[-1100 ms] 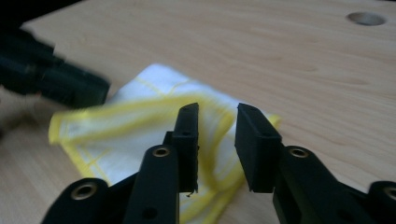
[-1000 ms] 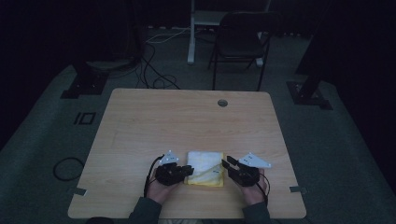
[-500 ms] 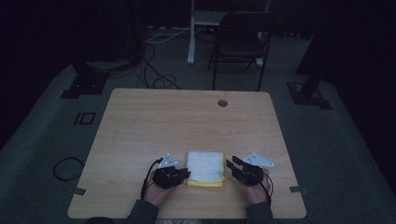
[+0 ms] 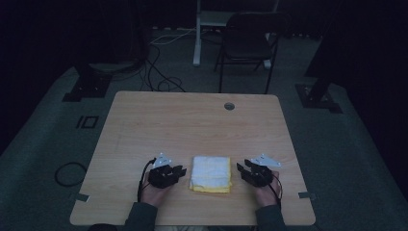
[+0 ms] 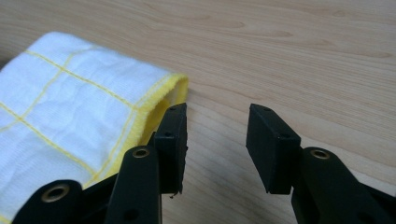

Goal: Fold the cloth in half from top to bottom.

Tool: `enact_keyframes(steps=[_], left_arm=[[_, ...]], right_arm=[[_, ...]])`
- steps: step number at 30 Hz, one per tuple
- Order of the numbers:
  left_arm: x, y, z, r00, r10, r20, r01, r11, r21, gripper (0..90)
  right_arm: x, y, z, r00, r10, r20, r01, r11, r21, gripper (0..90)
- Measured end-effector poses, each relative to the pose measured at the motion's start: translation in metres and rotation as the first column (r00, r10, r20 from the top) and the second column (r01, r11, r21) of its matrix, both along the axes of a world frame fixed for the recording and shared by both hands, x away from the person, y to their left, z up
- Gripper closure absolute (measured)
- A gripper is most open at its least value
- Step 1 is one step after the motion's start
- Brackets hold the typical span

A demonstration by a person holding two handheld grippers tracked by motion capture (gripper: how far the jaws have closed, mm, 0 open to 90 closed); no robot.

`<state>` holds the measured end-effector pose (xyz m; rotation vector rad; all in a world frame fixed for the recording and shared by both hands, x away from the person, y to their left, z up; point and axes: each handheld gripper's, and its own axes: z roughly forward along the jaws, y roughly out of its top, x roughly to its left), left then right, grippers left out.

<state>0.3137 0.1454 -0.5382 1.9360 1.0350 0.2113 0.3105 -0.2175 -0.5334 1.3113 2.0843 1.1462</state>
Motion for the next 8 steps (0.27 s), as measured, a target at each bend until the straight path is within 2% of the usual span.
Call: enact_keyframes(steps=[8], left_arm=[[0.013,0.026,0.005,0.9957,0.093,0.002,-0.093,0.995,-0.037,67.8]], right_arm=[[0.006,-0.004,-0.004,0.9994,-0.021,-0.027,0.021,0.9998,0.0,56.9]])
